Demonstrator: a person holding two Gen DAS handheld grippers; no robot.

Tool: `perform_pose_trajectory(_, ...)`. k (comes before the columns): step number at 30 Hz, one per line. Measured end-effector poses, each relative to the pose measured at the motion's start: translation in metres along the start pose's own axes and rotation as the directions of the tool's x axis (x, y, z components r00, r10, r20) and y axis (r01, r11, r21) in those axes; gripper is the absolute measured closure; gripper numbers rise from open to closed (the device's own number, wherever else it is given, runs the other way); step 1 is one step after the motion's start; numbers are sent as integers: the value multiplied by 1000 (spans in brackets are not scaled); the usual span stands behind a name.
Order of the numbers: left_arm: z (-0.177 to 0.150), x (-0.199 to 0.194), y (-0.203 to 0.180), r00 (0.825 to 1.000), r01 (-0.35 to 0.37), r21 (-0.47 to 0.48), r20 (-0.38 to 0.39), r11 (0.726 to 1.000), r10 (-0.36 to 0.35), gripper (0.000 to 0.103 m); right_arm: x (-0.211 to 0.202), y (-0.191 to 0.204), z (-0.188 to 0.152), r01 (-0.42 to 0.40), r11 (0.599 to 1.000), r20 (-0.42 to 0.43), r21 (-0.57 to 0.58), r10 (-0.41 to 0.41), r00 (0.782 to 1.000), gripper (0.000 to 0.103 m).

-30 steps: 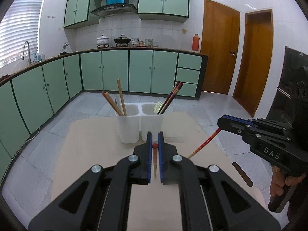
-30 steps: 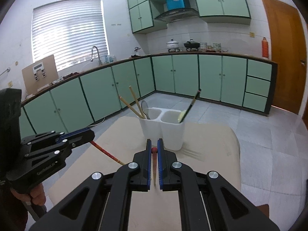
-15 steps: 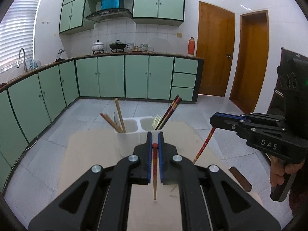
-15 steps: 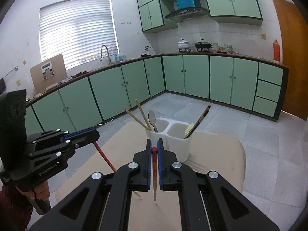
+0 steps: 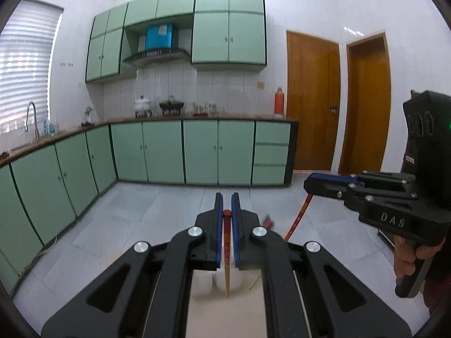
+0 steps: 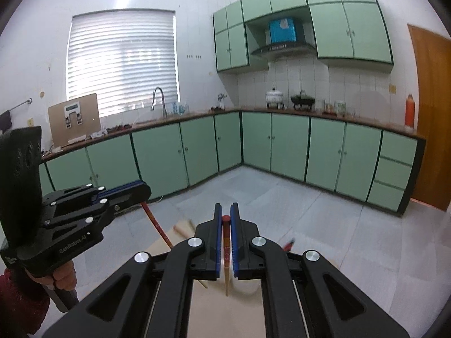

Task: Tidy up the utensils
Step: 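Lift both red-patterned chopsticks and lower them into the white holder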

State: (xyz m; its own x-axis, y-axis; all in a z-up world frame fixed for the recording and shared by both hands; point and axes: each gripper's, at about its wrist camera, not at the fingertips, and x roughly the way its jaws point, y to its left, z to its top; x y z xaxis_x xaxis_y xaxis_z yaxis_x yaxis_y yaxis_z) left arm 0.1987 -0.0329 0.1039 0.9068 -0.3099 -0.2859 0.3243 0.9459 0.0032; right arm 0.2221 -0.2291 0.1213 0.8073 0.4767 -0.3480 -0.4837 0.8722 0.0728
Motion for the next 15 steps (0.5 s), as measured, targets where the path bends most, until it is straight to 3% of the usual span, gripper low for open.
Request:
perform_pose_trajectory(7,38,39,8,998,-26,-4,55,1000,27,98,28,-17,33,17,1000,32,6,-17,999,97)
perform_pose_trajectory(15,9,106,27,997,-81,-28,-13,996,80,98,91,-35,12,33,999,-51,27,-31,998,97)
